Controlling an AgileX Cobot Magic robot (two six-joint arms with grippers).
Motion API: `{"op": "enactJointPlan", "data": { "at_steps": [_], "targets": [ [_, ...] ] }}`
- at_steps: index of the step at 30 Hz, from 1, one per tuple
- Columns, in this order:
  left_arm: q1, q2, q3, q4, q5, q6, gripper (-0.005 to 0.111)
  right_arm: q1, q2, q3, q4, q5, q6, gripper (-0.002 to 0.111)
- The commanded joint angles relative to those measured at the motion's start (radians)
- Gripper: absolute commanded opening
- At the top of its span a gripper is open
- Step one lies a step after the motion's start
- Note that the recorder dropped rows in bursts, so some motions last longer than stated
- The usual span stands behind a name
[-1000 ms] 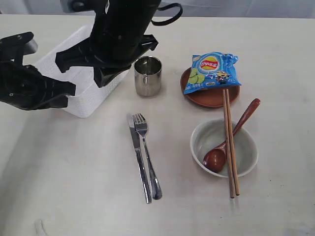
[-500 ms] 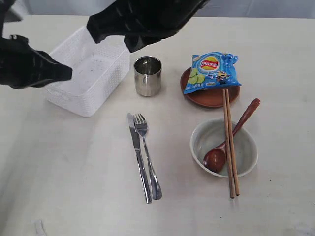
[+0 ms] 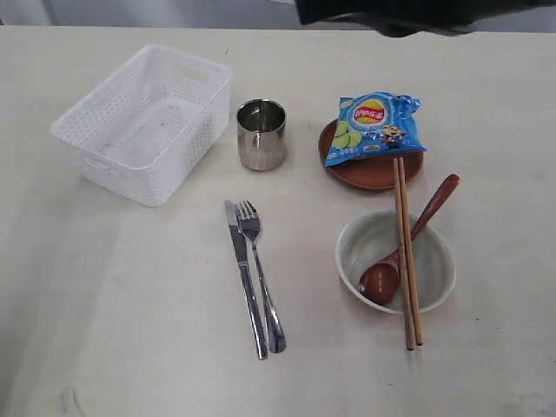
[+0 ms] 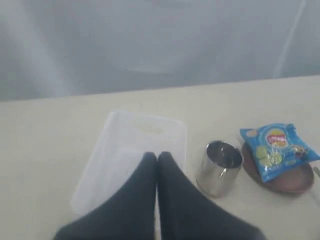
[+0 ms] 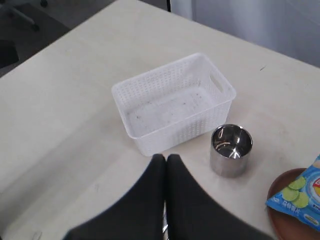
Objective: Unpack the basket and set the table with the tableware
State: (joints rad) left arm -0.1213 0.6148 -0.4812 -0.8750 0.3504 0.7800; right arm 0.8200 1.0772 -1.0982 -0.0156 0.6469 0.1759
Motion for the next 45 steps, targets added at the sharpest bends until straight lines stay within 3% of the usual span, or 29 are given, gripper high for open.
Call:
{"op": "enactJointPlan", "data": {
  "at_steps": [1, 8, 18, 45],
  "targets": [
    [0.007, -0.151, 0.023, 0.001, -0.005, -0.012, 0.0, -0.003, -0.123, 0.067, -0.021, -0.041, 0.003, 0.0],
    [0.007, -0.299, 0.023, 0.001, -0.007, -0.137, 0.0, -0.003, -0.299, 0.168, -0.035, -0.049, 0.008, 0.0],
    [0.007, -0.393, 0.023, -0.001, 0.004, -0.159, 0.0, -0.003, -0.53, 0.27, -0.037, -0.056, 0.007, 0.0],
    [0.007, -0.406, 0.023, -0.001, 0.015, -0.156, 0.0, -0.003, -0.774, 0.273, -0.034, -0.039, 0.009, 0.0]
  ]
}}
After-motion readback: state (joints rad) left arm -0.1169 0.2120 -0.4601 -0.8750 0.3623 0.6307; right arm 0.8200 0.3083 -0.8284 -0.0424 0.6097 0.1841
